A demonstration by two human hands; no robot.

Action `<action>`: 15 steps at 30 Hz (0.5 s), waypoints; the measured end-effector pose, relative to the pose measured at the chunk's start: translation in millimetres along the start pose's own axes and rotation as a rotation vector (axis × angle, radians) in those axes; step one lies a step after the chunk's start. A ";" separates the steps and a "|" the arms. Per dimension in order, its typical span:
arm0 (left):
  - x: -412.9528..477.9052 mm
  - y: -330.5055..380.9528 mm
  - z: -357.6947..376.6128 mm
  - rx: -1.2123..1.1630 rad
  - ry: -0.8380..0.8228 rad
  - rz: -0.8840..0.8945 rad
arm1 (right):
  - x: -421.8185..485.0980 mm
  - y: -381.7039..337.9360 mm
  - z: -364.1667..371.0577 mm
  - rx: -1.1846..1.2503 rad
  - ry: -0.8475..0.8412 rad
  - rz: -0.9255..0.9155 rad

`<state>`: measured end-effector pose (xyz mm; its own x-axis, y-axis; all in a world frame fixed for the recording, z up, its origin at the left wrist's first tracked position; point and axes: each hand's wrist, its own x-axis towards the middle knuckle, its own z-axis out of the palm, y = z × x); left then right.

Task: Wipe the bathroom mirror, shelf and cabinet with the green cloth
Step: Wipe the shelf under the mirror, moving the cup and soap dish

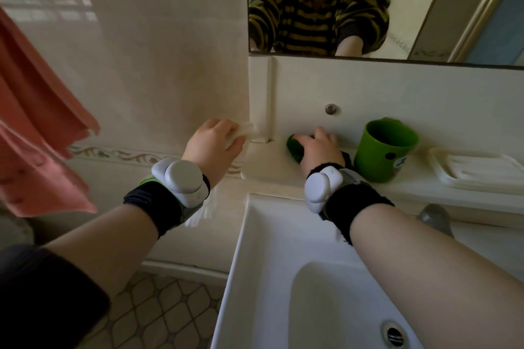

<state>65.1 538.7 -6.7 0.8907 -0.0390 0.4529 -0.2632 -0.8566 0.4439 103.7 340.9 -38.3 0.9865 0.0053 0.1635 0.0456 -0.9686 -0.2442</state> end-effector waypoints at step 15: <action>-17.1 11.7 -8.5 -0.010 0.017 0.031 | -52.5 -10.8 -6.4 0.101 0.016 -0.105</action>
<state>43.7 533.8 -2.6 0.8757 -0.0568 0.4795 -0.2943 -0.8501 0.4367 50.4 349.4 -38.1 0.9730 0.1002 0.2079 0.1645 -0.9331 -0.3197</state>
